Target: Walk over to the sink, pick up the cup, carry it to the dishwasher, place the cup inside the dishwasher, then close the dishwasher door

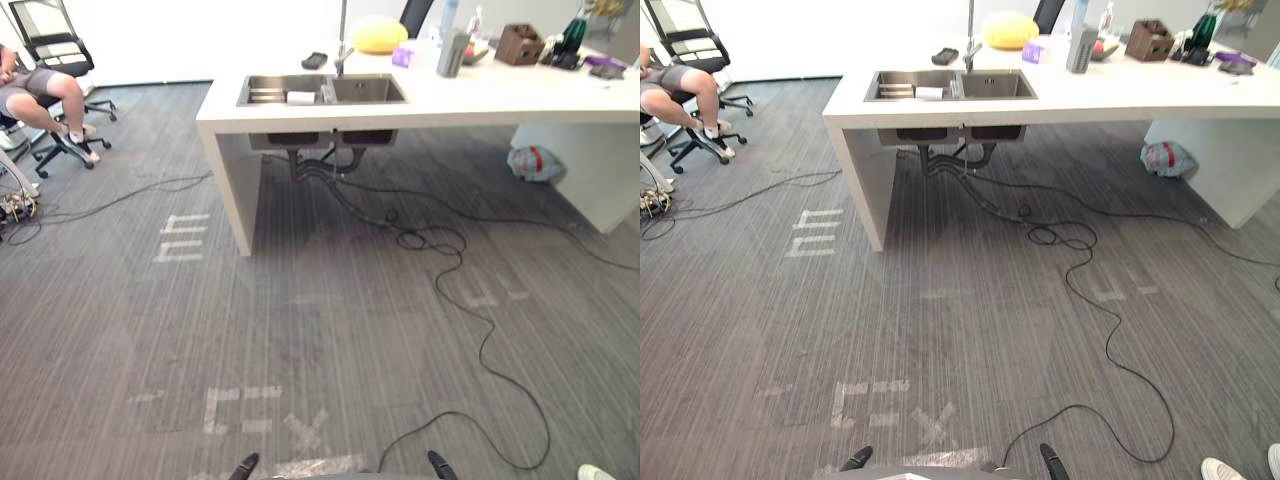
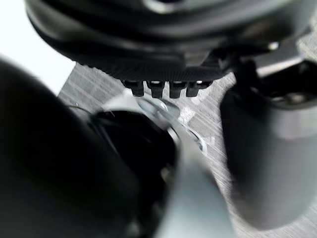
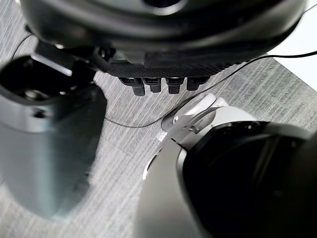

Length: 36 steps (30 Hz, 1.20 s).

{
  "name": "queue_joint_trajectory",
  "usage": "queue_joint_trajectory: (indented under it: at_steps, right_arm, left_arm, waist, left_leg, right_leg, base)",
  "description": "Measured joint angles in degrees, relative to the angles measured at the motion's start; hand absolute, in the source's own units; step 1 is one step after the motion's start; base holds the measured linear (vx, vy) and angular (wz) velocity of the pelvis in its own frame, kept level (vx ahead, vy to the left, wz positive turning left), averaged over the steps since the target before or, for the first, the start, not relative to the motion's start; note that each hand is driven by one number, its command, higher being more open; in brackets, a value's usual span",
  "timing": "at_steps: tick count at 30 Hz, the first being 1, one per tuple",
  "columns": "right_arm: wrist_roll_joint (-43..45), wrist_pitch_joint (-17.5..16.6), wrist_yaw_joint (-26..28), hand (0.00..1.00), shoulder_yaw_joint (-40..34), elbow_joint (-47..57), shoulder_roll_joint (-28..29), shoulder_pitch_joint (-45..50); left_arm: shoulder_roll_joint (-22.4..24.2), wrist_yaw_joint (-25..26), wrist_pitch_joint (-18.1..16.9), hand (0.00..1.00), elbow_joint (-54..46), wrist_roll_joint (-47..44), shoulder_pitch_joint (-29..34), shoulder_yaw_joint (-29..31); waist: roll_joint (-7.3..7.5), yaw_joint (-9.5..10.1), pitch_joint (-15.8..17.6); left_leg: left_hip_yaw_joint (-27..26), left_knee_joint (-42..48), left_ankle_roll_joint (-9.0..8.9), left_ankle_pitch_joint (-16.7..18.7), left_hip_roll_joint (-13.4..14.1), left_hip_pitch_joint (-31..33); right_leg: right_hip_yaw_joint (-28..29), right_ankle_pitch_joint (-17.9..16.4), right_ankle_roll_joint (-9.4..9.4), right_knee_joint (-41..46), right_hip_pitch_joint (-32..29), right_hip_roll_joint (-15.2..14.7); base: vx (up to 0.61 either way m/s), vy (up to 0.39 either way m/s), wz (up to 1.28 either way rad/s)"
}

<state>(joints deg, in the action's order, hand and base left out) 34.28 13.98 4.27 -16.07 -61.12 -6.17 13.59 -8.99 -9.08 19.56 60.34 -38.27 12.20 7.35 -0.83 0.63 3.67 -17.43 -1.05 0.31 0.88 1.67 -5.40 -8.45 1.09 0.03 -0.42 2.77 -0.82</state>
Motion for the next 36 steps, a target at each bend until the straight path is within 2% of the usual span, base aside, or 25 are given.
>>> queue_joint_trajectory:
  at_steps: [2, 6, 10, 20, 24, 31, 36]
  right_arm:
    - [-1.1, -1.3, 0.2, 1.0, 0.0, -0.2, 0.0, -0.3]
    - [-1.8, -2.9, 0.3, 1.0, 0.3, -0.3, 0.2, -3.4]
    - [-1.7, -3.2, 0.1, 1.0, 1.0, -0.3, 0.5, -7.8]
    - [0.4, -4.4, 0.4, 1.0, 1.8, -0.4, 0.4, -9.4]
    - [0.2, -4.5, 1.0, 1.0, 1.6, -0.4, 0.6, -9.3]
    - [-0.7, -4.4, 1.5, 1.0, 1.2, -0.5, 0.7, -9.0]
    - [-2.3, -4.0, 1.4, 1.0, 0.3, -1.1, 0.9, -8.9]
  left_arm:
    - [0.0, 0.1, -1.8, 1.0, 1.9, 0.0, -1.3, -0.1]
    - [-0.3, -0.2, -3.1, 1.0, 3.2, 1.6, -3.2, -1.8]
    - [-0.9, -0.5, -5.0, 1.0, 3.3, 2.3, -4.9, -5.1]
    - [-0.1, 0.2, -10.4, 1.0, 2.8, 2.3, -6.6, -6.6]
    - [-0.1, 0.3, -10.2, 1.0, 2.9, 2.3, -6.6, -6.7]
    - [-0.4, 0.8, -6.5, 1.0, 3.6, 6.8, -7.9, -6.6]
    - [-0.2, 2.5, -4.0, 1.0, 5.0, 4.6, -8.0, -4.6]
  waist:
    - [-0.18, -0.09, 0.2]
    - [-0.19, -0.18, 0.6]
    - [-0.23, -0.18, 1.4]
    - [-0.35, -0.79, 2.8]
    - [-0.31, -1.42, 3.2]
    - [-0.32, -1.65, 4.4]
    - [0.12, -1.56, 5.0]
  left_leg:
    - [0.1, -2.4, -0.15, -0.6, -0.5, -2.5]
    - [0.1, -3.5, -0.34, -0.7, -0.8, -3.5]
    - [0.4, -3.8, -0.52, -0.9, -0.8, -3.8]
    - [0.9, -3.8, -0.64, -1.0, -0.8, -4.1]
    - [0.8, -3.9, -0.63, -1.0, -0.9, -4.8]
    - [0.3, -3.9, -0.65, -1.0, -0.8, -7.6]
    - [-0.2, -4.1, -0.79, -0.8, -0.8, -8.2]
  right_leg:
    - [-0.5, 0.3, 0.48, -1.9, 2.5, 0.0]
    - [-0.5, 0.5, 0.87, -2.9, 3.3, 0.0]
    - [-1.0, 0.4, 1.11, -3.0, 3.5, 0.0]
    - [-1.2, 0.0, 1.8, -2.4, 3.8, -0.1]
    - [-1.2, -0.1, 1.9, -2.4, 4.5, -0.1]
    - [-1.1, -0.2, 2.12, -1.7, 6.6, -0.2]
    - [-1.5, -0.3, 1.73, -2.6, 7.3, -0.2]
  base:
    - [0.05, 0.022, 0.07]
    - [0.01, 0.005, 0.01]
    - [-0.01, -0.012, 0.04]
    - [-0.03, -0.014, 0.02]
    - [0.0, 0.0, 0.0]
    - [-0.05, -0.014, -0.02]
    - [-0.08, -0.018, -0.04]
